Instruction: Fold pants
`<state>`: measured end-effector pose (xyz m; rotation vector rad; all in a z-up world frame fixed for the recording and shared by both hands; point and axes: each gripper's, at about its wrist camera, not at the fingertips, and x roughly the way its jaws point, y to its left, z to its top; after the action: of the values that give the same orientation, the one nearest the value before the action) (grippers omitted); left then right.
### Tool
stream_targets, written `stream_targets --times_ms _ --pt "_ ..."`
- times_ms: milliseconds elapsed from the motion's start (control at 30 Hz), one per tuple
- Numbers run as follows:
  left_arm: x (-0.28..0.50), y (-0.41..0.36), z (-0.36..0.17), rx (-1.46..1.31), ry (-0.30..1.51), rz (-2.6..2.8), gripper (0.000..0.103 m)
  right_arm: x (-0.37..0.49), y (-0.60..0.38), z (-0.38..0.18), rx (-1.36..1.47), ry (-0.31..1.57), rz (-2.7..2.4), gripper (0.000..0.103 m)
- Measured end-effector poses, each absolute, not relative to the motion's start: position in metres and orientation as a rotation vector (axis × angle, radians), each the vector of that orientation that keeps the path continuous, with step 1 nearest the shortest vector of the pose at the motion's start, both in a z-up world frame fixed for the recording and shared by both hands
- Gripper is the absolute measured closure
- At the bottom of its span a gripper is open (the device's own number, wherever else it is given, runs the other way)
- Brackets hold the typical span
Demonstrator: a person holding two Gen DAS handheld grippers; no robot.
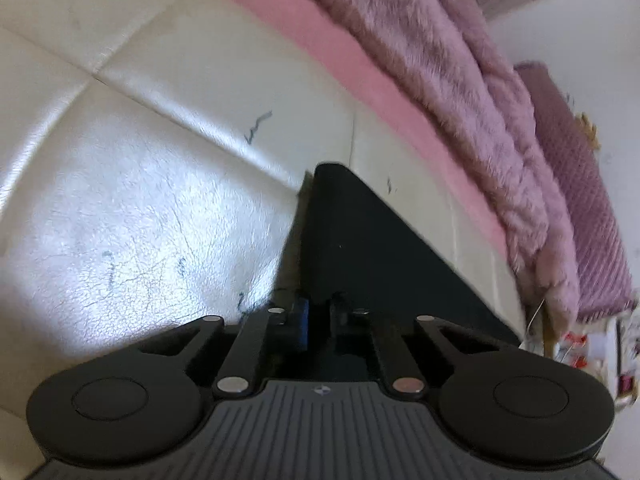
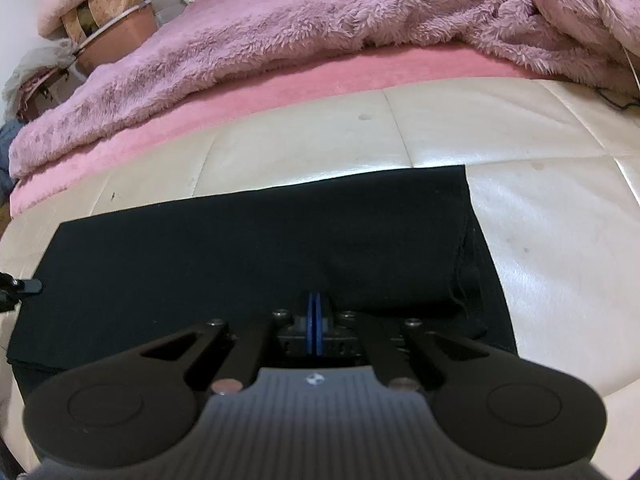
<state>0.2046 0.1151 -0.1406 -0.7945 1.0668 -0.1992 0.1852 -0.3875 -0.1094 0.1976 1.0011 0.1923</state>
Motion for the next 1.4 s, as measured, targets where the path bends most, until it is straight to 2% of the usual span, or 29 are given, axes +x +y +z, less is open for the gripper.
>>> stream_targets --times_ms 367,567,633,800,1000,1233,1400 --pt "0.174 0.195 -0.087 -0.709 1.029 -0.027 0.096 0.171 -0.300 -0.109 0.156 1.041 0.358 0.103" --pt "0.166 0.193 -0.033 -0.727 0.987 -0.074 0.097 0.166 -0.253 -0.102 0.084 1.025 0.430 0.103" --pt "0.169 0.176 -0.013 -0.742 0.978 -0.107 0.097 0.162 -0.252 -0.095 0.065 1.008 0.423 0.100" --pt "0.177 0.126 0.029 -0.763 0.971 -0.191 0.097 0.153 -0.282 -0.069 0.106 0.953 0.376 0.100" --pt "0.191 0.050 0.057 -0.722 0.982 -0.264 0.097 0.137 -0.330 -0.049 0.138 0.909 0.313 0.100" --pt "0.200 -0.053 0.037 -0.603 1.060 -0.305 0.097 0.126 -0.356 -0.039 0.173 0.882 0.256 0.100" --pt "0.206 -0.109 0.001 -0.589 1.164 -0.331 0.097 0.118 -0.363 -0.041 0.179 0.872 0.252 0.100"
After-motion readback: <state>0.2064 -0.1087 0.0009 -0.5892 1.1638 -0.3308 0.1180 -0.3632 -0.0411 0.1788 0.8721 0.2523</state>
